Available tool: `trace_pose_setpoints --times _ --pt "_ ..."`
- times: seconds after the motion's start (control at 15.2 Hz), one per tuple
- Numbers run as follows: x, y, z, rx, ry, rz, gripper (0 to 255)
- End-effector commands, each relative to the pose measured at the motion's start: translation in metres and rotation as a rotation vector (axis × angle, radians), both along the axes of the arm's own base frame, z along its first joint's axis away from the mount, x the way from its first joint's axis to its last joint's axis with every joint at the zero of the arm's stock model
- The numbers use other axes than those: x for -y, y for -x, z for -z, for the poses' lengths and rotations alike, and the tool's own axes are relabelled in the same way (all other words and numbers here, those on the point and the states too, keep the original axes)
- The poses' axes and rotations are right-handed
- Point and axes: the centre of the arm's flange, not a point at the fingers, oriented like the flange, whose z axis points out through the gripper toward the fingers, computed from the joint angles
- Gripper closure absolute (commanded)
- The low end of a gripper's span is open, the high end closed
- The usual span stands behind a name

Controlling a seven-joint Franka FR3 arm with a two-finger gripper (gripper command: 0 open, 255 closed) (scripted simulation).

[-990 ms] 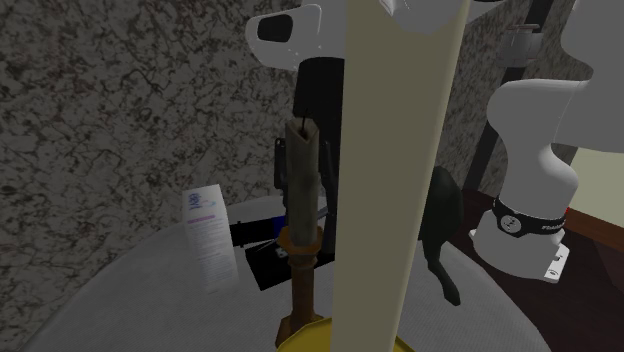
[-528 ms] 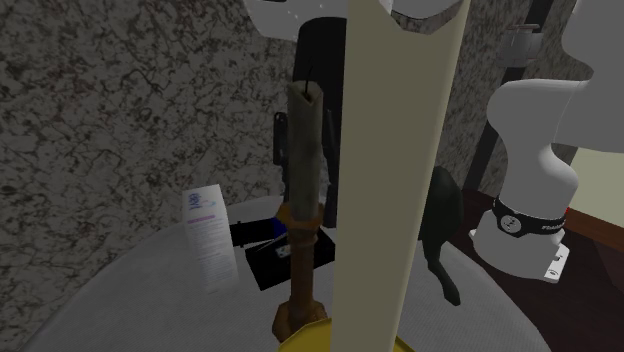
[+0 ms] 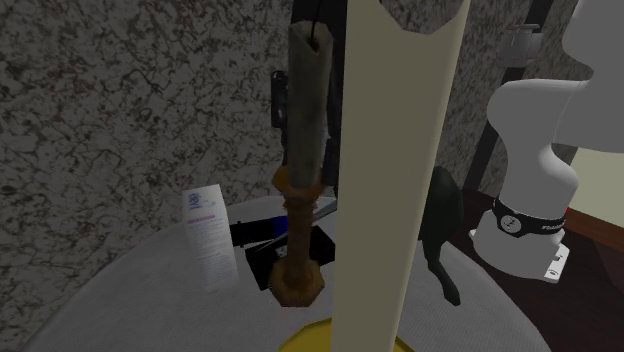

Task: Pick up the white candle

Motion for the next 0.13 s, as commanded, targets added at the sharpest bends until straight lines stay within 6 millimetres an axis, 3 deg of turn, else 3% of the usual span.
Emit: trace_pose_setpoints --times 0.0,0.07 --pt "0.0015 0.0004 -0.0059 0.000 0.000 0.000 255" --pt "0.0015 0.0003 -0.0059 0.000 0.000 0.000 255"
